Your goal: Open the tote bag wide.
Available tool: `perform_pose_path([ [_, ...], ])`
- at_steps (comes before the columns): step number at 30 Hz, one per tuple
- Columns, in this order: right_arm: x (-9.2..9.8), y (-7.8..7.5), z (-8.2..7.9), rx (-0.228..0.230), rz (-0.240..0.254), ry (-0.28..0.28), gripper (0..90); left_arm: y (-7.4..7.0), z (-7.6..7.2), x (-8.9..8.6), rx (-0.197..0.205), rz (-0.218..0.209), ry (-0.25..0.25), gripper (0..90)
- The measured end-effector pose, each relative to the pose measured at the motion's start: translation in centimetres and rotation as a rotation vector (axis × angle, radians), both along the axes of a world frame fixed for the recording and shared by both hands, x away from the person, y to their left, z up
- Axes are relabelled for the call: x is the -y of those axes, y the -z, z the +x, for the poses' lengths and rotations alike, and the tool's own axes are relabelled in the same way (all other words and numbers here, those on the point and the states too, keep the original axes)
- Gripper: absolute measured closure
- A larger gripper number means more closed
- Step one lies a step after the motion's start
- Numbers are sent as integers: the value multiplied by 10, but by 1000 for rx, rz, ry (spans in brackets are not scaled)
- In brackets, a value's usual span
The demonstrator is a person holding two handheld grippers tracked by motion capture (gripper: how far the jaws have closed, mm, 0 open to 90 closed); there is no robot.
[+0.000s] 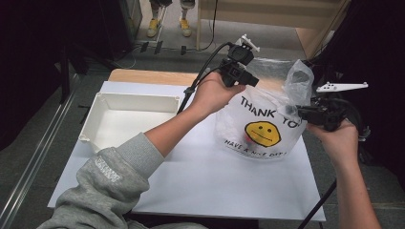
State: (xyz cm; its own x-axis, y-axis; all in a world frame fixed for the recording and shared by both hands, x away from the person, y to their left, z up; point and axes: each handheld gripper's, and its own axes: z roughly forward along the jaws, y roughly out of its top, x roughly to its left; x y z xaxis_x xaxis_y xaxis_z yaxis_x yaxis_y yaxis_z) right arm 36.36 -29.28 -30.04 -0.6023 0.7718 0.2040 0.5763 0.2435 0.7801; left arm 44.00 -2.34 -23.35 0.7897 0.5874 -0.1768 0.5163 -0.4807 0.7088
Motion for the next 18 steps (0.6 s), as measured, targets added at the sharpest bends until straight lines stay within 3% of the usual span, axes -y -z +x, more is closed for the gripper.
perform_pose_path([
  [5,-1,6,-11,1,-7,-13,882,9,1,4,-14,33,9,879],
  [10,1,7,-19,-32,-4,-4,882,26,-3,11,-47,54,37,878],
  [13,0,7,-23,-38,-3,-3,882,23,-7,13,-36,35,46,879],
  [18,-7,9,-32,-44,-12,-16,881,3,-17,22,4,20,81,878],
])
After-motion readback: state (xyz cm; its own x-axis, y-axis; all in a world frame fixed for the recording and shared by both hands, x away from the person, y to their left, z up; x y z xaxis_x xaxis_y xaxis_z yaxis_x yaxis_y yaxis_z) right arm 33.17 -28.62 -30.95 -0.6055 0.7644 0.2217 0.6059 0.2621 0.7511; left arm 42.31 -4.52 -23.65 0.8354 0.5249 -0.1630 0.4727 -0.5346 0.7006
